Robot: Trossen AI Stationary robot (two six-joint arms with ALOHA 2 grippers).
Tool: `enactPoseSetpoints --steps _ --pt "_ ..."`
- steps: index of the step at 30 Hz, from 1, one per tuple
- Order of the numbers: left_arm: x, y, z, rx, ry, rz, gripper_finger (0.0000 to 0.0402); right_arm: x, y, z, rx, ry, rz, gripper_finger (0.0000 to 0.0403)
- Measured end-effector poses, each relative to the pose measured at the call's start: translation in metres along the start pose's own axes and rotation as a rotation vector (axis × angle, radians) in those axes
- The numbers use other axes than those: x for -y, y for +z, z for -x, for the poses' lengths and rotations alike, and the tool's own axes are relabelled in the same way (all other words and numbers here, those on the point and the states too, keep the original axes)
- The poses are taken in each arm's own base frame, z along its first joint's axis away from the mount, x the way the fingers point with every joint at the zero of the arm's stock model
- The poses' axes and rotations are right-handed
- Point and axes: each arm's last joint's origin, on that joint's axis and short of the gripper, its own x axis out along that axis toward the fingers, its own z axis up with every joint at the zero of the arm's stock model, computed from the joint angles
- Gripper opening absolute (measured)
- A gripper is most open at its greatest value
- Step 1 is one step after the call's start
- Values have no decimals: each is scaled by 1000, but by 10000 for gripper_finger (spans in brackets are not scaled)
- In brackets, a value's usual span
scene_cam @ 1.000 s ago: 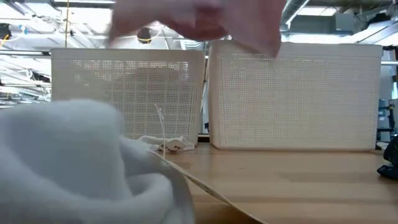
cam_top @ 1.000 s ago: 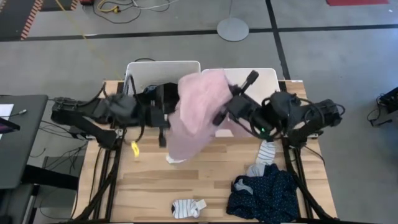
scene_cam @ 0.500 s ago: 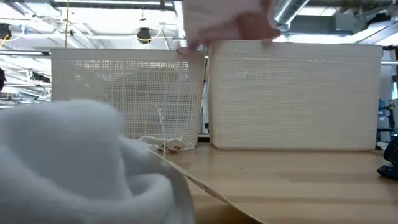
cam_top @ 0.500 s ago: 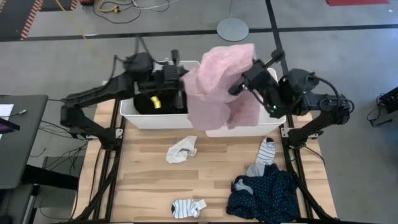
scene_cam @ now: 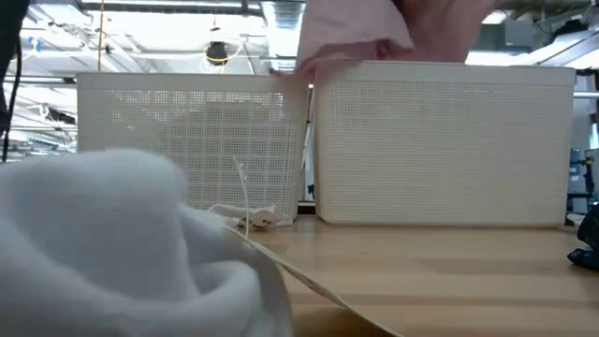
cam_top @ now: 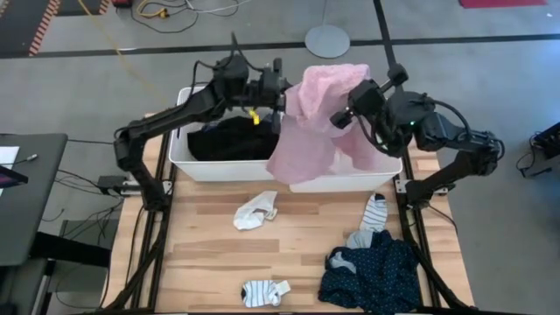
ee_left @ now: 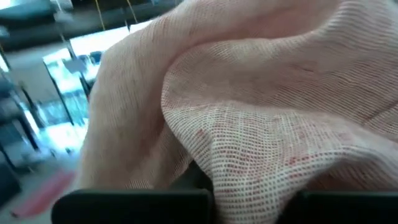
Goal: Sort clothes
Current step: Put the pink shirt into the right white laundry organizer
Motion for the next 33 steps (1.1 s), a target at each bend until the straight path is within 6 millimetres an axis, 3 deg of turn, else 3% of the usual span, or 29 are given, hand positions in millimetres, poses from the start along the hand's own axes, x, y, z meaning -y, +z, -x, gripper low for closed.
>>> enactPoseSetpoints --steps 10,20,25,33 --pt "-32 -56 -9 -134 -145 239 24 -3 -32 -2 -150 26 -16 5" --pt "-29 -69 -6 -254 -152 296 33 -2 -66 -5 -346 98 -89 17" --pt "-26 -76 -4 -325 -165 321 81 1 -76 -4 -412 88 -110 63" --pt "-19 -86 0 -439 -195 385 189 -1 -80 0 -480 189 -155 175"
